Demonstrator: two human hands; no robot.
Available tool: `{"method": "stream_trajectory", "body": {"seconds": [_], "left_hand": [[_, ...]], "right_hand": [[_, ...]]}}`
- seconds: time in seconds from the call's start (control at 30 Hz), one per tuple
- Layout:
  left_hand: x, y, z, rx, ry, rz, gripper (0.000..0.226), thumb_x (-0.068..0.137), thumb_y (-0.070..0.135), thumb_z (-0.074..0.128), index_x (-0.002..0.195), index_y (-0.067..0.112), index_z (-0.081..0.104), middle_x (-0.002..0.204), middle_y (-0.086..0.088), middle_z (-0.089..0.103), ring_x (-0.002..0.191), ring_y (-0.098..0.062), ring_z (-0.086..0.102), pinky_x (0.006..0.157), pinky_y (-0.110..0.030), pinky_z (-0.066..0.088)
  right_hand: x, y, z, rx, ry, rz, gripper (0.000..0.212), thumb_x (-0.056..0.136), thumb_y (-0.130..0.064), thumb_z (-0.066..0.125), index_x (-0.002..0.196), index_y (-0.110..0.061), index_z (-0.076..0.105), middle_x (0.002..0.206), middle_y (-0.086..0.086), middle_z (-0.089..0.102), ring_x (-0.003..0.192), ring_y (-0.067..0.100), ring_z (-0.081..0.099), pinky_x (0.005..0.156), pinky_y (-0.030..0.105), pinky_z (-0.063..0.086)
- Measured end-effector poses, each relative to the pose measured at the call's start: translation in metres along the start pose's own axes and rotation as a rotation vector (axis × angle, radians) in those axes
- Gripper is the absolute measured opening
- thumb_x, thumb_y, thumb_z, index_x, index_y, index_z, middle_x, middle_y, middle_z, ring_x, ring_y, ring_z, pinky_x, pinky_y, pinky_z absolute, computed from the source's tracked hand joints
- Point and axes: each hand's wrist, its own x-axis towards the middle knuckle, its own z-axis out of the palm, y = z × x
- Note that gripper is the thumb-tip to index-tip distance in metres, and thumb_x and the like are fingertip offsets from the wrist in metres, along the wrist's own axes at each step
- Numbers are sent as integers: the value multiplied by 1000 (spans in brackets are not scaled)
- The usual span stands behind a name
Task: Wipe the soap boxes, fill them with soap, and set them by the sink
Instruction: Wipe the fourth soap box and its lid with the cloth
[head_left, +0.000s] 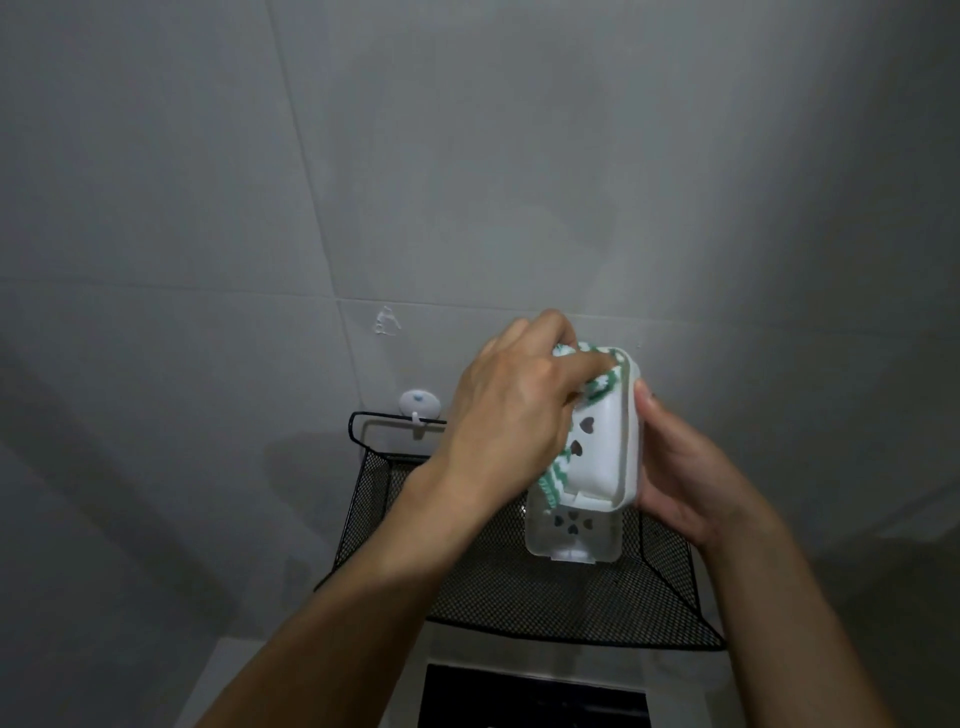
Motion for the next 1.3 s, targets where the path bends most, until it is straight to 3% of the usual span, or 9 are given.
{"method": "stream_trajectory", "body": {"seconds": [0.33,0.43,0.53,0.63,0.73,0.87,0.97,1.1,1.3], "left_hand": [[-5,0,2,36,-169,354,19,87,24,66,100,28,79,104,-3,61,97,-23,50,78,-35,34],[-14,5,10,27,-211,408,17,88,24,67,99,30,78,107,0,59,100,-20,47,81,-38,36],[-16,2,12,38,-231,391,21,88,23,64,100,33,78,109,1,58,101,-20,46,81,-37,35],[-16,-5,9,60,-270,357,37,88,30,43,95,33,79,108,2,59,102,-20,46,80,-34,31],[-20,-17,6,89,-307,263,45,87,38,35,90,32,79,111,4,60,105,-17,44,78,-31,25],[-25,-27,9,152,-305,156,26,85,31,53,89,30,79,111,3,61,103,-20,48,77,-34,33],[-30,-26,15,145,-196,134,18,85,22,62,86,24,80,105,-2,62,97,-23,50,73,-37,39],[-25,-31,17,147,-43,-41,23,86,8,69,105,17,77,106,-9,60,94,-27,51,73,-38,43],[-18,-23,16,-22,-67,-115,37,93,8,59,128,16,66,114,-11,55,102,-27,50,84,-43,46]], "right_hand": [[5,-7,-1,26,70,35,53,106,-43,36,139,-6,55,132,28,61,117,41,63,79,50,62],[6,-8,-6,14,93,42,55,102,-47,41,136,-7,59,133,26,60,120,38,62,84,51,61],[7,-5,-10,-16,104,36,55,104,-48,39,138,-9,57,138,26,57,122,39,60,87,56,57],[7,-4,-16,-9,132,32,57,106,-49,35,143,-9,51,141,26,55,126,42,56,94,64,50],[4,-7,-19,-4,147,18,56,104,-49,36,144,-11,50,140,25,57,126,43,58,90,62,54],[2,-5,-15,-34,137,-13,51,106,-42,36,143,-10,51,138,24,59,125,43,59,85,55,58],[4,-6,-12,-29,150,-25,52,106,-42,36,143,-10,50,138,23,59,125,42,59,85,55,57],[3,-4,-9,-59,126,-32,49,106,-40,38,143,-11,51,138,22,59,125,42,58,87,56,57],[7,1,-5,-82,96,-64,46,107,-37,39,144,-11,50,141,22,57,128,41,57,89,56,55]]}}
